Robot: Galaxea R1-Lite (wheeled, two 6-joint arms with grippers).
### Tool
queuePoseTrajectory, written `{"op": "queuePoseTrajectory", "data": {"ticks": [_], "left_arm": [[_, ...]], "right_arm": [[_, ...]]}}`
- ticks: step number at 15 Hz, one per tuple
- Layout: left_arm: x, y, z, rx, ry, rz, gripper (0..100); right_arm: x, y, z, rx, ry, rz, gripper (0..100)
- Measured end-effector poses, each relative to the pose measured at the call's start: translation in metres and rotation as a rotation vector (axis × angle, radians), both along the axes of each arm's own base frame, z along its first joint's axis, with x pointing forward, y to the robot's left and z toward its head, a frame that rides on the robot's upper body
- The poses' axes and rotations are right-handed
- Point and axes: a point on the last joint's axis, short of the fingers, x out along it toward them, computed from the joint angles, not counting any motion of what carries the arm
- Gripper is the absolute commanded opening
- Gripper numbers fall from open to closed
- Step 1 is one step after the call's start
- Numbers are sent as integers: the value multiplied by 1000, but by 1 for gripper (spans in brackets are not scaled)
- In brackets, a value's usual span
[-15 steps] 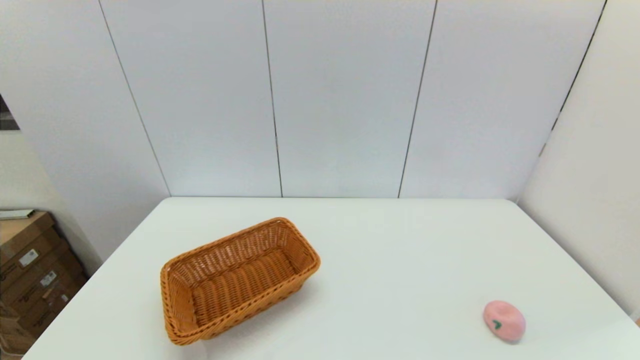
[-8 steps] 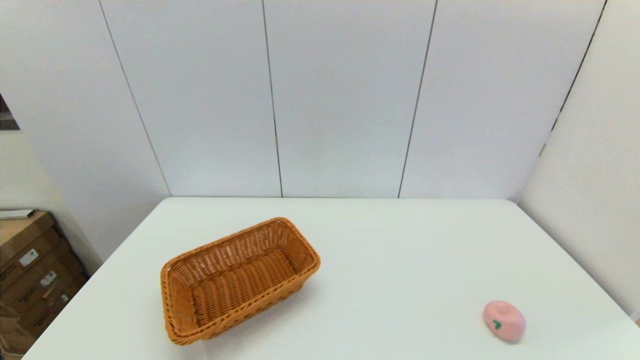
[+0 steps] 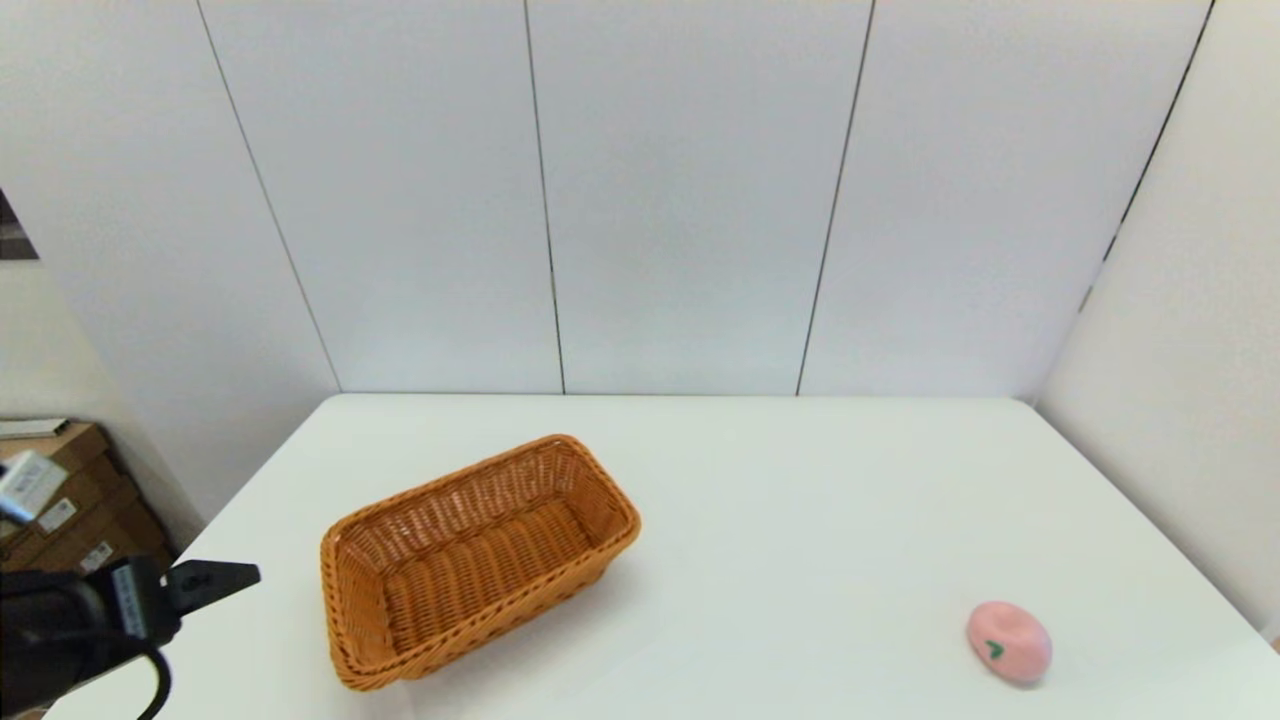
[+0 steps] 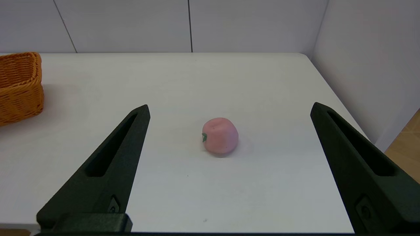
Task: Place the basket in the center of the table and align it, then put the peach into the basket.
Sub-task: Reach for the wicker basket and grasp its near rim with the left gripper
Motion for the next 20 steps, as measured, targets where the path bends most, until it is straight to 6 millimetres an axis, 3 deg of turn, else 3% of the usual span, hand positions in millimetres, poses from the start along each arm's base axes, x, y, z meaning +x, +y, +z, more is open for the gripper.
{"op": "queuePoseTrajectory", "data": {"ticks": [3,6,10,13,14,20], "left_arm": [[60,-7,-28,-63,237,47,100],[104,-19,-57,-116,378,69,100],[141,-32,-87,-145,464,65,100],[153,-40,-105,-164,502,70,100],[154,-42,-109,-172,517,66,0],[157,-49,-116,-180,522,67,0]], "right_arm": [[0,0,0,0,0,0,100],[0,0,0,0,0,0,100],[0,0,0,-1,0,0,100],[0,0,0,0,-1,0,100],[0,0,0,0,0,0,100],[0,0,0,1,-1,0,100]]}}
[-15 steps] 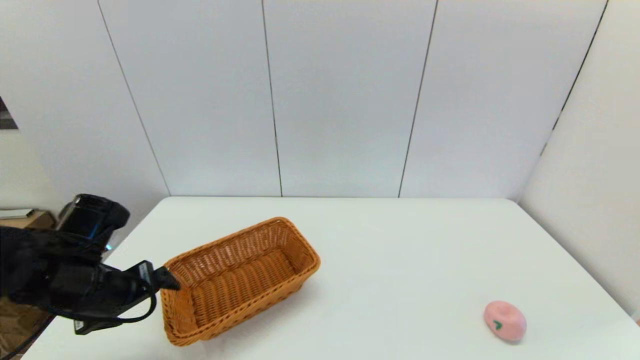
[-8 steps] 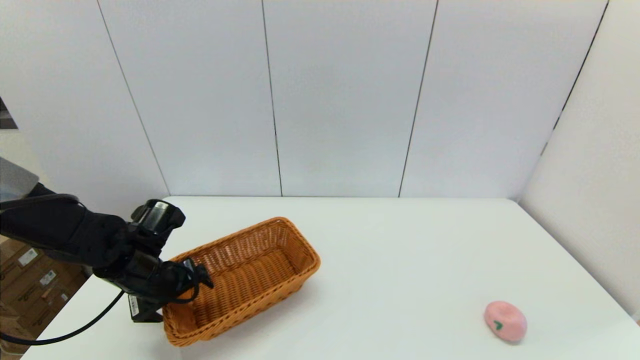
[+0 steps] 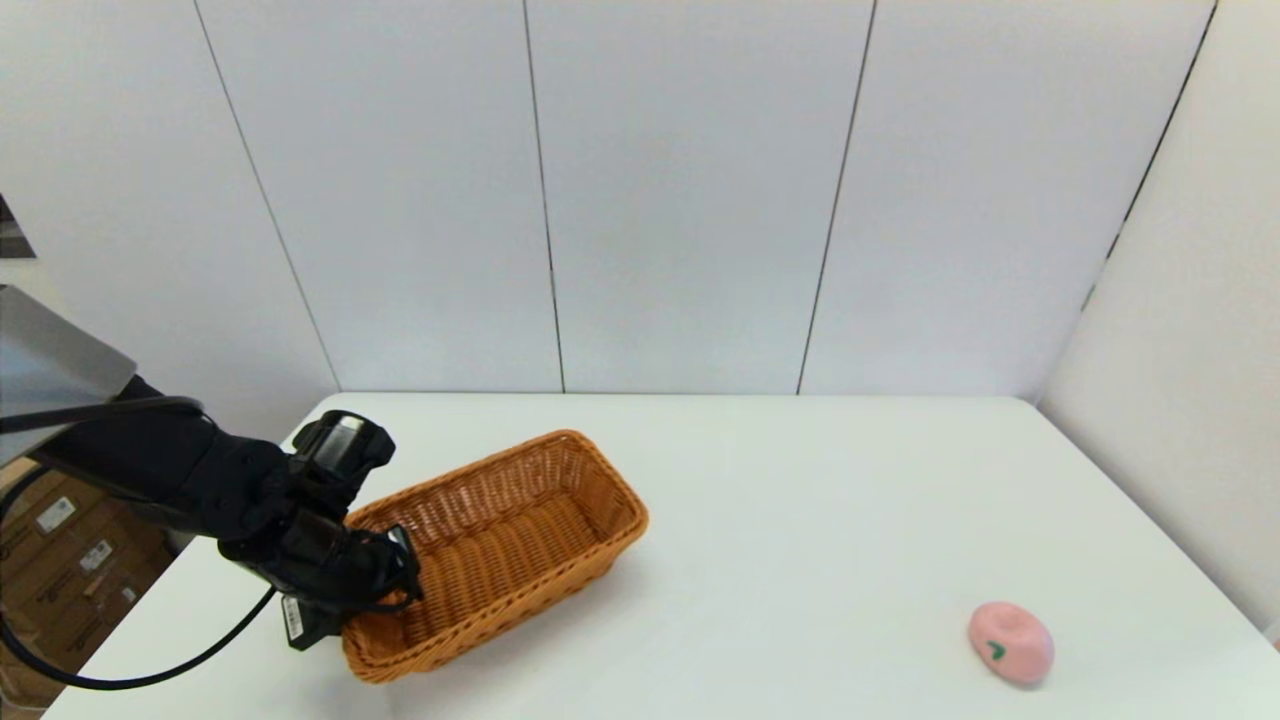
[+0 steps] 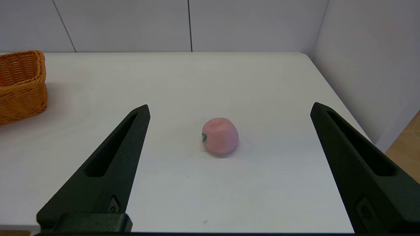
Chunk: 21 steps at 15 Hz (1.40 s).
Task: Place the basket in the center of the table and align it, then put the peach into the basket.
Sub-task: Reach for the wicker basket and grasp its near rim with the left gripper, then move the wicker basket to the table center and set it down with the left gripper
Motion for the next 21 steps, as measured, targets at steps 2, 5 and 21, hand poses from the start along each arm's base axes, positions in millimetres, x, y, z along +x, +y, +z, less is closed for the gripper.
{"op": "queuePoseTrajectory", "data": {"ticks": [2,5,21], "left_arm": [[-1,0,1,-1,-1,1,0],[-3,0,6,-6,-17,-1,0],[8,-105,61,-212,-250,-461,0]], "right_arm": [[0,0,0,1,0,0,100],[0,0,0,1,0,0,100],[0,0,0,1,0,0,100]]}}
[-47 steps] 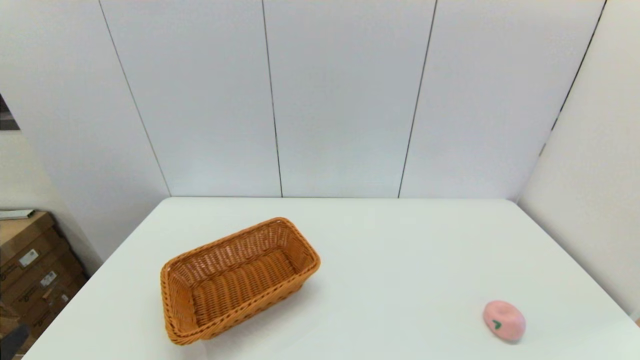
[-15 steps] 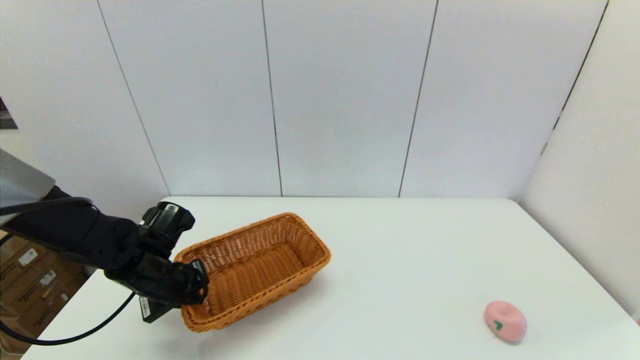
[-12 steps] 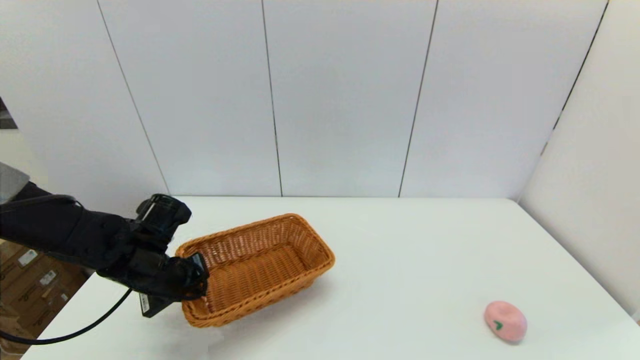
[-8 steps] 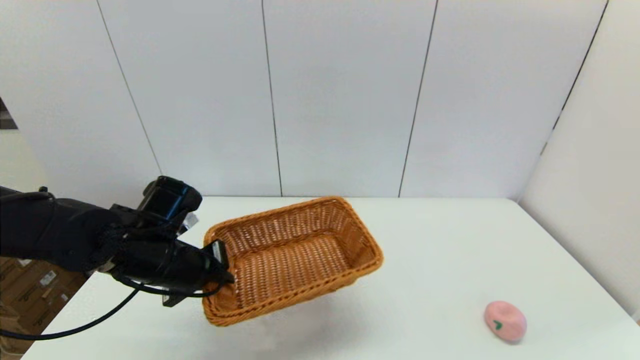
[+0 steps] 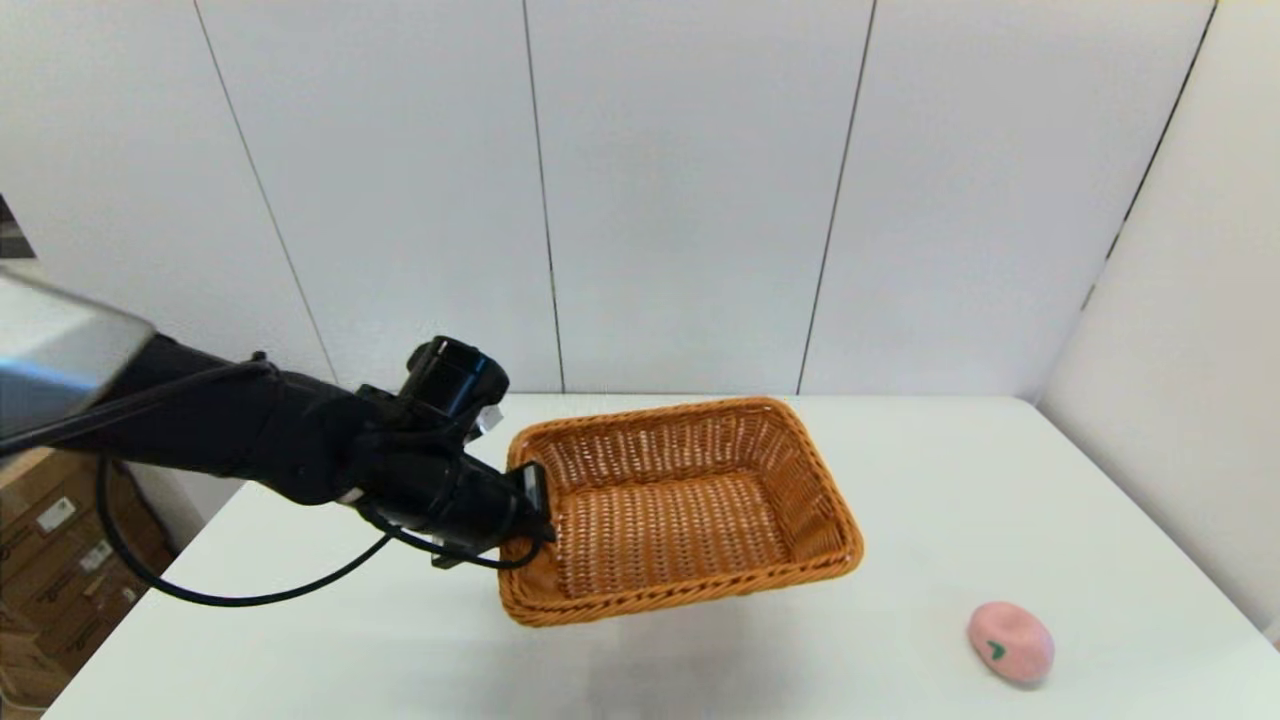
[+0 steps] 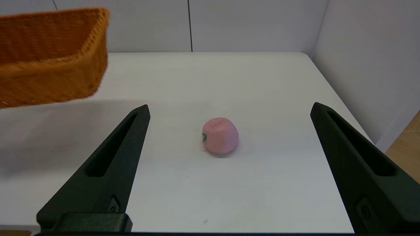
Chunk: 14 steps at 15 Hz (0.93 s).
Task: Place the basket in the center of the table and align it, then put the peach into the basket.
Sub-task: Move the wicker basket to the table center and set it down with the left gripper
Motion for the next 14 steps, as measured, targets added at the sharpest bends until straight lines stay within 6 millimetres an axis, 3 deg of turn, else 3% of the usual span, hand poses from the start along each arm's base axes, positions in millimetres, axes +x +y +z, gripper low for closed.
{"op": "queuePoseTrajectory", "data": {"ticks": [5,14], "left_arm": [[9,-20,-33,29,47,-44,0],[1,-40,-46,62,55,-142,0]], "right_arm": [[0,0,0,0,0,0,100],[0,0,0,1,0,0,100]]}}
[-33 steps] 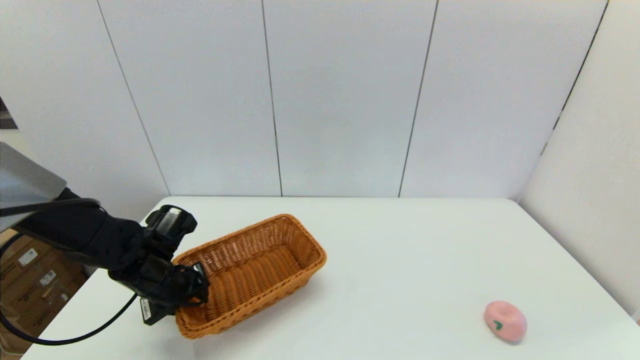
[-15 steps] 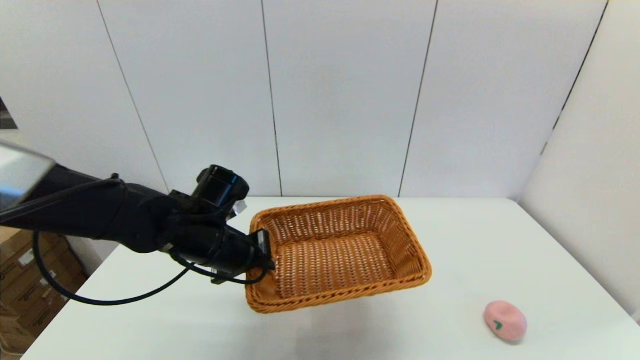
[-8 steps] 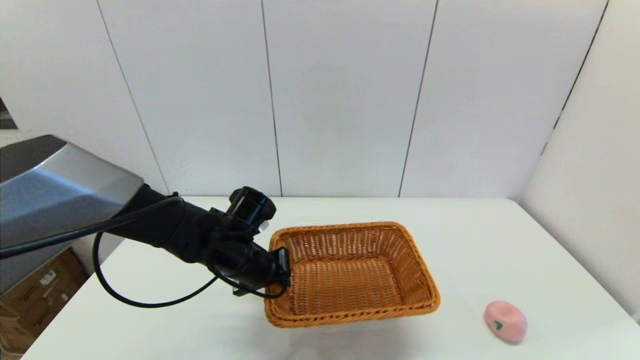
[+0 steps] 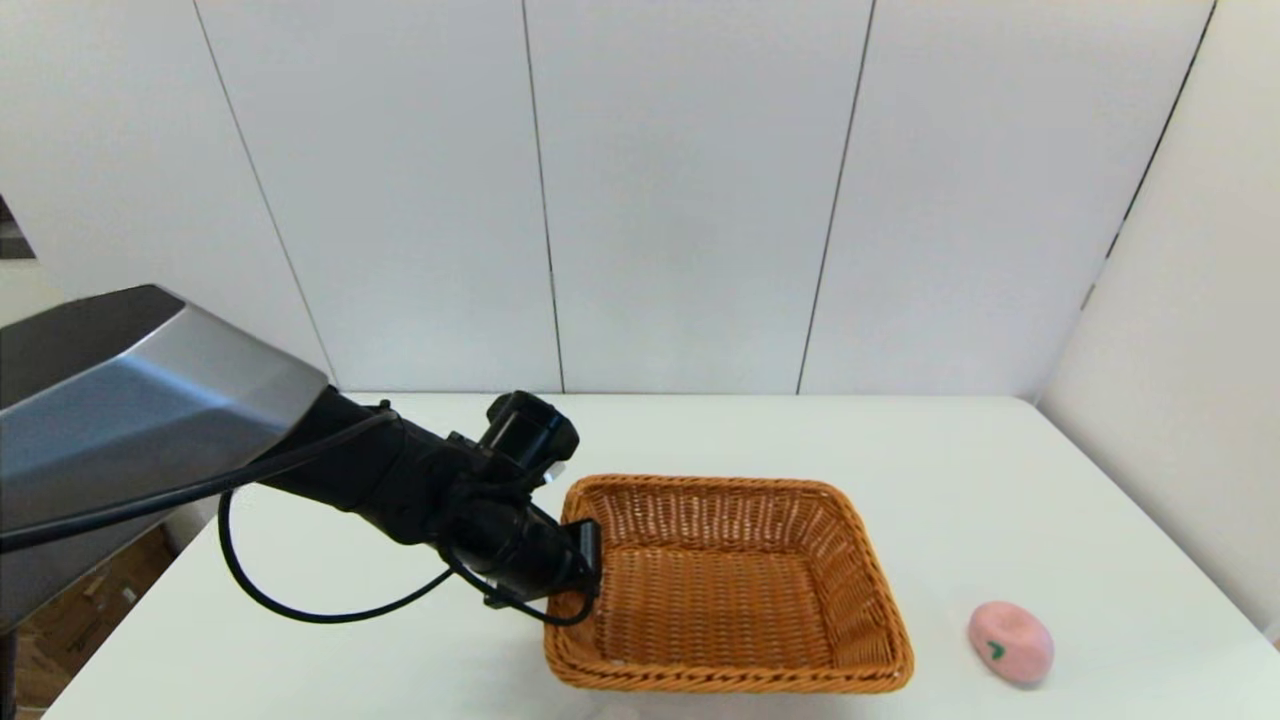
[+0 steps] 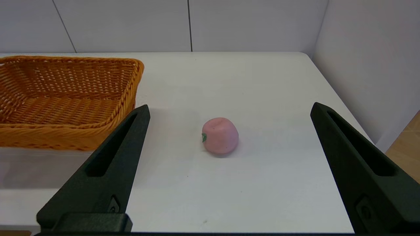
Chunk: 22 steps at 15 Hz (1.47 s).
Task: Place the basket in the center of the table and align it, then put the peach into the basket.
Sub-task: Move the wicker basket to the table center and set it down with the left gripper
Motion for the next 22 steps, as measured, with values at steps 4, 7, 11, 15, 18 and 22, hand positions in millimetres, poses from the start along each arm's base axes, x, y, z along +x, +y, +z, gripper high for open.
{"op": "queuePoseTrajectory", "data": {"ticks": [4,7,11,15,18,22], "left_arm": [[3,-3,-7,8,12,4,0],[6,-4,-10,11,17,14,0],[8,-5,-9,3,21,32,0],[8,-5,-9,3,22,32,0],[7,-5,-10,4,23,32,0],[7,-5,-10,6,27,32,100]], "right_arm": [[0,0,0,0,0,0,100],[0,0,0,0,0,0,100],[0,0,0,0,0,0,100],[0,0,0,0,0,0,100],[0,0,0,0,0,0,100],[0,0,0,0,0,0,100]]}}
